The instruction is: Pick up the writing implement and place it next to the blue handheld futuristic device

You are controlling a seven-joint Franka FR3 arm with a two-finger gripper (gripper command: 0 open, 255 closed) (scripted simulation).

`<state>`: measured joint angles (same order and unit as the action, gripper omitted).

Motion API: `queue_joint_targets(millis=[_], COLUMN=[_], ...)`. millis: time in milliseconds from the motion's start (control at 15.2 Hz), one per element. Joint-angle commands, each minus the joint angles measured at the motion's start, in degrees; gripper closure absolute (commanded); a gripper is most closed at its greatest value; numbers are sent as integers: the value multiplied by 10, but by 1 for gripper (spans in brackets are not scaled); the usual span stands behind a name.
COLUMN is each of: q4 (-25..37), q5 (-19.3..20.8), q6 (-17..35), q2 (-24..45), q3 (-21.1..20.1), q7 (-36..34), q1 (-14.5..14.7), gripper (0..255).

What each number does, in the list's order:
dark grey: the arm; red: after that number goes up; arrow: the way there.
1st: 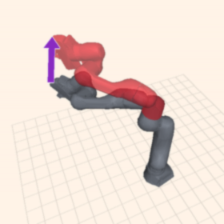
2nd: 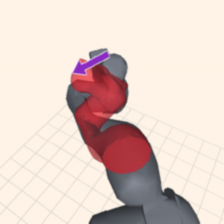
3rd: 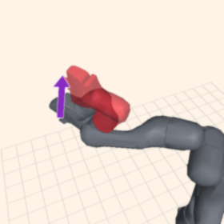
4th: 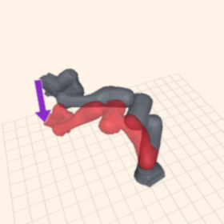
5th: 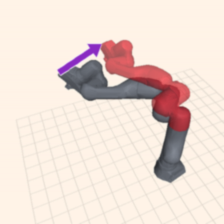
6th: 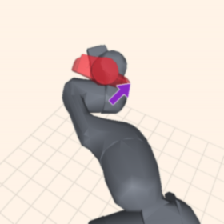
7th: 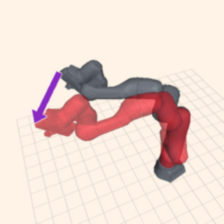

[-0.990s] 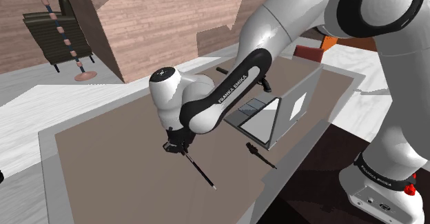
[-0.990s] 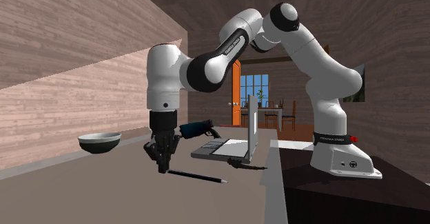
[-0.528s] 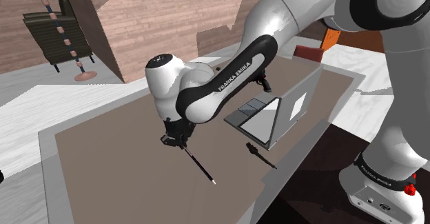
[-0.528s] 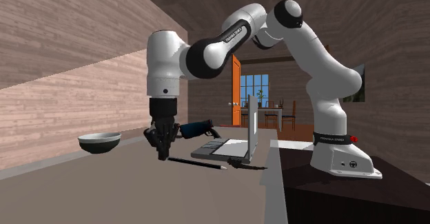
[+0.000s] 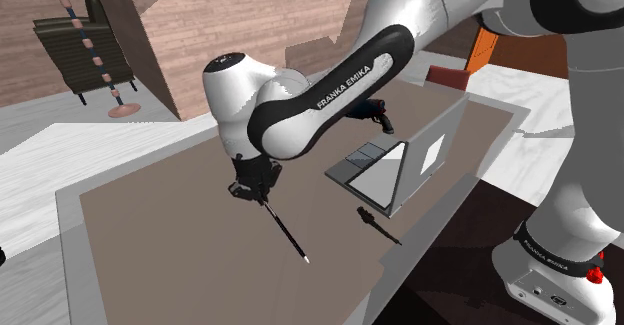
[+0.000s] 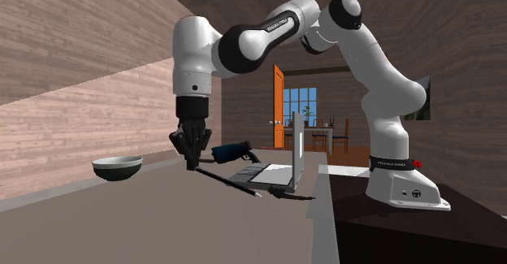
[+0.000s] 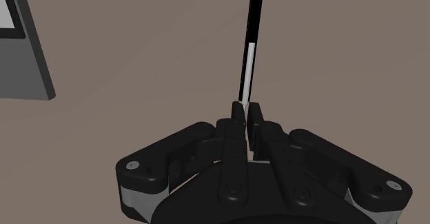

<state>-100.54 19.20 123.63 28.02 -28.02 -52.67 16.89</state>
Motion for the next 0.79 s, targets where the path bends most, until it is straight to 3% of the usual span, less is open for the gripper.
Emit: queue_joint_targets(millis=[0, 726], q4=[3, 37], q5=[-5, -31], q6=[-11, -77], q2=[-8, -46], q3=[-3, -16], q7=[4, 22], q1=[-2, -9], gripper=[255, 255])
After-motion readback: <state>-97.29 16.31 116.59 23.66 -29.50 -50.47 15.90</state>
